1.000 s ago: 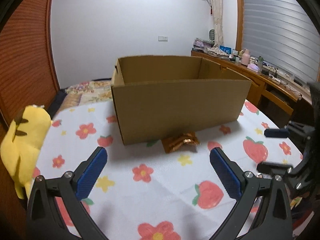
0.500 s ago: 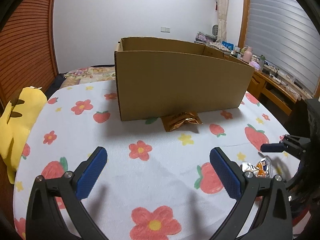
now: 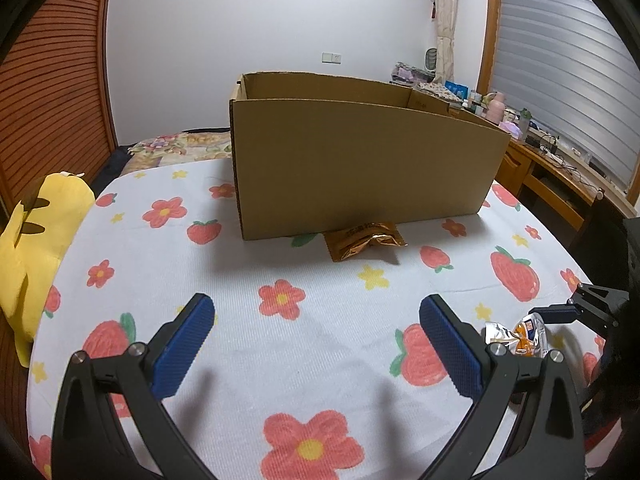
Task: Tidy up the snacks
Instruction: 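Move right tool to the orange-silver packet while left tool approaches the brown candy, then close right tool on the orange-silver packet while left tool grasps the brown candy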
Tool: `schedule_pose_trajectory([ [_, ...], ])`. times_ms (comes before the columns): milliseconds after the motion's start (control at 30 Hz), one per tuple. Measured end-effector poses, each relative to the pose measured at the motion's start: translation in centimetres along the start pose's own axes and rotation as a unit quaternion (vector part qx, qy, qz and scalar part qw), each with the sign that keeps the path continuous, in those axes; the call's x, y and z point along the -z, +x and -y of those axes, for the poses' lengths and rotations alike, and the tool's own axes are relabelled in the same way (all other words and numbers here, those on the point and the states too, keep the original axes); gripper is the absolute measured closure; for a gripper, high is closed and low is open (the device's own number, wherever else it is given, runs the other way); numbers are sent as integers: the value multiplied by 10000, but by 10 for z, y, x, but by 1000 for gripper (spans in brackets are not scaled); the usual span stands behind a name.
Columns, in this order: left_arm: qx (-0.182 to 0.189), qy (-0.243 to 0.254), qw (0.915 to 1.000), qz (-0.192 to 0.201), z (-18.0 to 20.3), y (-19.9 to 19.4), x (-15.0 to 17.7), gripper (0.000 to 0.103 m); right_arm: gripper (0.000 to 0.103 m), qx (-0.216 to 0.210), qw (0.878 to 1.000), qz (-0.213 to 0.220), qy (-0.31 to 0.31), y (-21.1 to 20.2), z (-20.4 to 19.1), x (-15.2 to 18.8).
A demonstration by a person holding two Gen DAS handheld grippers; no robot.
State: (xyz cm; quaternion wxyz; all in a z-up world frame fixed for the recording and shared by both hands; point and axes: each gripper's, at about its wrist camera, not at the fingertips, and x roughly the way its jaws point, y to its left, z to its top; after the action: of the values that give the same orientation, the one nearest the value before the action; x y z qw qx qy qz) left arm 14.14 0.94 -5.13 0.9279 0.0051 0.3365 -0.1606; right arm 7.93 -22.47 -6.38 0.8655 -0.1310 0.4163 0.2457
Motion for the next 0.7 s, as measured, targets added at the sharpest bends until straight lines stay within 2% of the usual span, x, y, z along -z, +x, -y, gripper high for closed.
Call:
schedule_pose_trajectory([
  [200, -27, 10, 10000, -4, -1, 1, 0, 0, 18, -6, 9999, -46, -139, 0, -3, -1],
  [467, -38, -16, 10000, 21, -2, 1, 1, 0, 18, -44, 10000, -54, -14, 9, 4, -10],
  [567, -44, -18, 10000, 23, -3, 1, 1, 0, 28, -21, 10000, -7, 32, 9, 2, -11],
  [667, -47, -12, 10000, 28, -3, 1, 1, 0, 31, -4, 10000, -7, 56, 9, 0, -10],
  [700, -46, -13, 10000, 27, -3, 1, 1, 0, 40, -10, 10000, 3, 80, 8, 1, -10],
])
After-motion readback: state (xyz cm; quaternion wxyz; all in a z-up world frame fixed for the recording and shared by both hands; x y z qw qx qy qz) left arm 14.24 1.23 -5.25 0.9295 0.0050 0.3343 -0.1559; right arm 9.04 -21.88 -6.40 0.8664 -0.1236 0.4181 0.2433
